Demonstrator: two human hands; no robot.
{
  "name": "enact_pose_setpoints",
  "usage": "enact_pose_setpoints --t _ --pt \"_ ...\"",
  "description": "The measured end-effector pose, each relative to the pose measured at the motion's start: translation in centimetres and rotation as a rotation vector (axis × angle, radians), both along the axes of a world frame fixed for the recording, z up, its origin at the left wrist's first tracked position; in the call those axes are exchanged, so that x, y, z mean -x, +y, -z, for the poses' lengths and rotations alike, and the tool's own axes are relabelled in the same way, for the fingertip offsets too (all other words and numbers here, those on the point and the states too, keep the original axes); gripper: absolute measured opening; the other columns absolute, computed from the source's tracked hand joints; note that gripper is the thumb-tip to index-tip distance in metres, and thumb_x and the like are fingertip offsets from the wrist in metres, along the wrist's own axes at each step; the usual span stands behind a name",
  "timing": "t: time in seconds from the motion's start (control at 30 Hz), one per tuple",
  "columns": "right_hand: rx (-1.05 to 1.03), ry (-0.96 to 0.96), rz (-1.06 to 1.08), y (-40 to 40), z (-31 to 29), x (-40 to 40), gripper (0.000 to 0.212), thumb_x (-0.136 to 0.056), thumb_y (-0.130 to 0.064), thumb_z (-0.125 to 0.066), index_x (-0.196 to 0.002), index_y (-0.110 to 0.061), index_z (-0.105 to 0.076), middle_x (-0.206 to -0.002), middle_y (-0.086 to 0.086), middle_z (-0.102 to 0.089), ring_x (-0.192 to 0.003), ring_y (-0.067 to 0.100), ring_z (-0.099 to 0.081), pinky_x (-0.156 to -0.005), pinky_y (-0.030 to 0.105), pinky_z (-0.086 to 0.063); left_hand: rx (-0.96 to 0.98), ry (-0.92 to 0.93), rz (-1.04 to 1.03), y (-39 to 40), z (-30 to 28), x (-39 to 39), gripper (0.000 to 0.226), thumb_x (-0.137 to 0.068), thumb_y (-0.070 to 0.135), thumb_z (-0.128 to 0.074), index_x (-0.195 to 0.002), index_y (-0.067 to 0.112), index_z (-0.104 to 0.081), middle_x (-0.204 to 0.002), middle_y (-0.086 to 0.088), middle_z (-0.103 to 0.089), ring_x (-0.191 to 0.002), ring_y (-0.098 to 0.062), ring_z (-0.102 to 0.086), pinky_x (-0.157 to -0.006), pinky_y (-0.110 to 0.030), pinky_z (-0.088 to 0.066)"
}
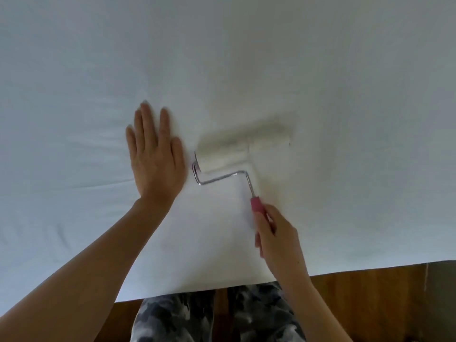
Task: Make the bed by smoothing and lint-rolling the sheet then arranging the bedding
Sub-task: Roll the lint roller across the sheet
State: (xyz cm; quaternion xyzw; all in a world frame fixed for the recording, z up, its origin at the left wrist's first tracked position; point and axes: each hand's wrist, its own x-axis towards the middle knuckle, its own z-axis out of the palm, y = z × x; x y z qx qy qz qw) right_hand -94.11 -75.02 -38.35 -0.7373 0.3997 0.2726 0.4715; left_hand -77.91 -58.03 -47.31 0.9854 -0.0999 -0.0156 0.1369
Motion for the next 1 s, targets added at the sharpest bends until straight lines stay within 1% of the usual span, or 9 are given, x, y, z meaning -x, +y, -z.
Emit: enact_pose_setpoints --t 0.13,0.2,0.27,0.4,0.47,0.53,0.63,0.77,1.0 --pt "0.003 0.141 -0.024 0.5 -1.1 7.3 0.025 -0.090 -0.051 -0.041 -0.112 -0.043 -0.050 -0.062 -0.008 -0.065 -0.056 0.005 -0.062 -0.059 0.022 -0.054 0.010 -0.006 0.003 0.0 -0.1 0.0 0.051 -0.103 0.023 -0.029 -0.152 0.011 -0.027 -0.158 -0.022 -0.017 -0.148 -0.033 -0.014 -0.120 -0.043 -0.006" --pt "0.003 0.162 -0.071 0.6 -1.5 8.8 0.051 -0.076 -0.080 -0.026 -0.111 -0.048 -0.045 -0.070 -0.022 -0.065 -0.060 0.003 -0.064 -0.069 0.024 -0.056 0.012 -0.009 -0.006 -0.1 -0.2 -0.1 0.051 -0.102 0.024 -0.028 -0.152 0.011 -0.028 -0.158 -0.022 -0.018 -0.148 -0.034 -0.015 -0.120 -0.043 -0.006" --pt "0.011 0.150 -0.096 0.4 -1.4 8.8 0.066 -0.069 -0.089 -0.017 -0.113 -0.048 -0.045 -0.067 -0.014 -0.066 -0.063 0.002 -0.065 -0.070 0.023 -0.056 0.006 -0.009 -0.016 -0.2 -0.2 -0.1 0.051 -0.102 0.023 -0.028 -0.152 0.010 -0.028 -0.158 -0.022 -0.017 -0.148 -0.034 -0.015 -0.120 -0.043 -0.007" --pt "0.052 0.076 -0.105 -0.4 -0.2 4.0 0.044 -0.092 -0.053 -0.035 -0.128 -0.035 -0.055 -0.064 -0.006 -0.062 -0.059 0.005 -0.062 -0.059 0.019 -0.053 -0.012 -0.029 -0.021 -0.5 -0.1 -0.1 0.051 -0.101 0.019 -0.031 -0.151 0.010 -0.028 -0.158 -0.023 -0.018 -0.147 -0.035 -0.016 -0.120 -0.043 -0.007" --pt "0.080 -0.021 -0.118 -0.6 0.7 -0.2 0.039 -0.096 -0.054 -0.034 -0.123 -0.038 -0.058 -0.063 -0.010 -0.060 -0.057 0.004 -0.061 -0.057 0.018 -0.051 -0.029 -0.035 -0.020 -0.5 -0.1 -0.1 0.051 -0.101 0.021 -0.029 -0.151 0.009 -0.029 -0.158 -0.023 -0.018 -0.147 -0.035 -0.016 -0.120 -0.043 -0.007" --pt "0.100 -0.103 -0.122 -0.7 1.6 -5.0 0.034 -0.098 -0.055 -0.034 -0.114 -0.039 -0.059 -0.064 -0.009 -0.061 -0.060 0.008 -0.062 -0.062 0.029 -0.053 -0.035 -0.034 -0.027 -0.5 -0.1 0.0 0.051 -0.102 0.024 -0.027 -0.151 0.009 -0.030 -0.157 -0.023 -0.019 -0.147 -0.035 -0.017 -0.120 -0.043 -0.007" --pt "0.129 -0.184 -0.158 -0.9 2.6 -12.6 0.030 -0.099 -0.049 -0.036 -0.109 -0.032 -0.059 -0.071 -0.001 -0.065 -0.073 0.028 -0.064 -0.071 0.039 -0.052 -0.033 -0.026 -0.013 -0.3 0.0 -0.1 0.051 -0.102 0.025 -0.025 -0.151 0.009 -0.029 -0.158 -0.023 -0.018 -0.147 -0.035 -0.016 -0.120 -0.044 -0.008" --pt "0.115 -0.251 -0.141 -0.9 2.1 -20.6 0.027 -0.098 -0.040 -0.040 -0.100 -0.023 -0.061 -0.075 0.003 -0.067 -0.072 0.030 -0.065 -0.072 0.048 -0.056 -0.027 -0.023 -0.002 -0.2 0.0 -0.1 0.052 -0.103 0.027 -0.023 -0.152 0.009 -0.027 -0.158 -0.023 -0.018 -0.147 -0.035 -0.016 -0.121 -0.044 -0.007" --pt "0.150 -0.238 -0.139 -0.7 1.1 -20.0 0.026 -0.099 -0.037 -0.040 -0.098 -0.020 -0.060 -0.074 0.003 -0.065 -0.071 0.029 -0.064 -0.071 0.047 -0.055 -0.009 -0.023 0.010 -0.1 -0.1 0.0 0.050 -0.104 0.025 -0.026 -0.151 0.007 -0.028 -0.157 -0.024 -0.019 -0.147 -0.036 -0.017 -0.120 -0.045 -0.009"
